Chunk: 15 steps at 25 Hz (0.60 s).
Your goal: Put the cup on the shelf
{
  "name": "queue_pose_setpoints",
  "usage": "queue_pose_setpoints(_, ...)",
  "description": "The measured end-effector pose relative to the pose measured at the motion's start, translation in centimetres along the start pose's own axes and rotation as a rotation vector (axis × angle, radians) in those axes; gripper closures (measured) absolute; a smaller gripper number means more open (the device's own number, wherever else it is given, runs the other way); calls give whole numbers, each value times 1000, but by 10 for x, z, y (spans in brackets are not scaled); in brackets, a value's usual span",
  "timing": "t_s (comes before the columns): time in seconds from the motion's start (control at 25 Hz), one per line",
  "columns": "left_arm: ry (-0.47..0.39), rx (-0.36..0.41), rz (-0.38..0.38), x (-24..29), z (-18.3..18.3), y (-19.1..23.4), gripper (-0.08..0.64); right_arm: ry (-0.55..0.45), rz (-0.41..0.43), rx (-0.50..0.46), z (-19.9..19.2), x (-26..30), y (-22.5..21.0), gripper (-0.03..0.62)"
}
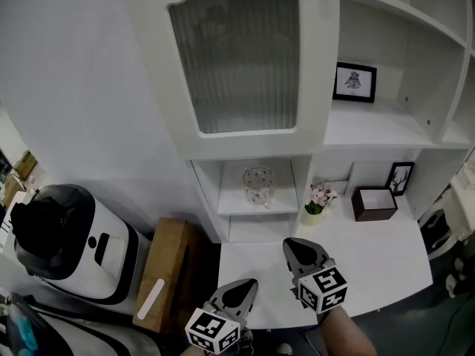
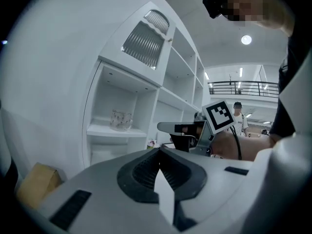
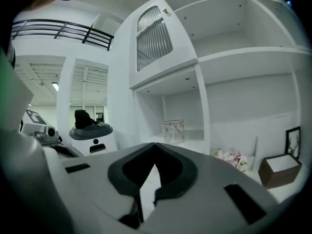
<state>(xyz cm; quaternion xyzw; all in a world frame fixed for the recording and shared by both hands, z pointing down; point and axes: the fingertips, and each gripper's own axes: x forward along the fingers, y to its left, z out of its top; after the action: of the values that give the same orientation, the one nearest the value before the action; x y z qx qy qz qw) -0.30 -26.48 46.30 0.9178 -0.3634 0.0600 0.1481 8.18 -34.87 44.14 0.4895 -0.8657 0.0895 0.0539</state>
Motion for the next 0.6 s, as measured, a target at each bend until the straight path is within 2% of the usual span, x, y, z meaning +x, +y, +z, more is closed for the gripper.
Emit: queue_pose_setpoints(0.6,-34,-13,64,-19,-22,-84,555,-13,93,-21,-11,-96,19,589)
